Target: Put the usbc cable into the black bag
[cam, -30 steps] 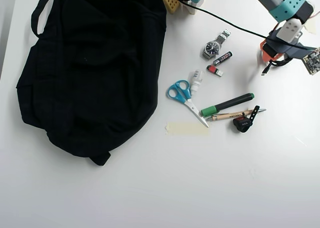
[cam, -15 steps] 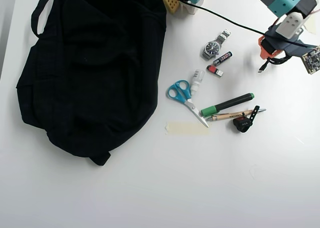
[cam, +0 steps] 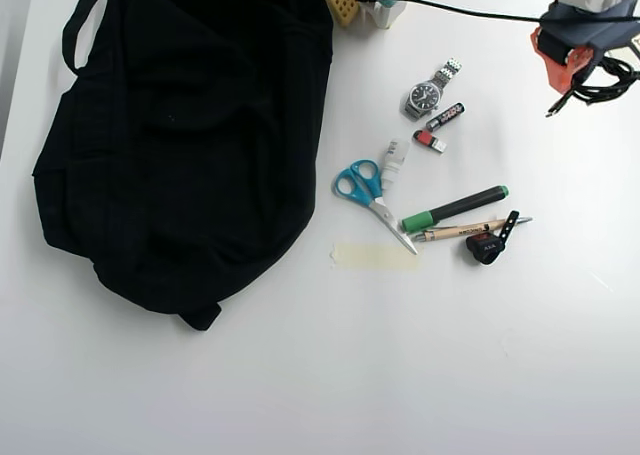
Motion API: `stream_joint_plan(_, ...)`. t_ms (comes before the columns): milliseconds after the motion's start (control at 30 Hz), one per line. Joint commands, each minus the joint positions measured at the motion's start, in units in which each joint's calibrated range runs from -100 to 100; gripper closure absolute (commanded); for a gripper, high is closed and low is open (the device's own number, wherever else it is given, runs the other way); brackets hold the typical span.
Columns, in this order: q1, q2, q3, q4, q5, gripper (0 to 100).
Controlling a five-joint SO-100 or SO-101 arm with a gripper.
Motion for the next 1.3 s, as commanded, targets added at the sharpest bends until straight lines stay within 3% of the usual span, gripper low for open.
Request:
stream_joint_plan(0,0.38,-9.20,1.99,0.23,-0.22,98)
stream_joint_plan(467,3.59,-38.99,26.07,-1.92,0.04,98)
stream_joint_plan(833,6.58,-68.95,60.13,-20.44,0.15,98)
stream_joint_plan(1033,18.48,-73.02,63.00,-20.01,0.41,98)
stream_joint_plan(1267,33.58,-73.02,63.00,-20.44,4.45,98)
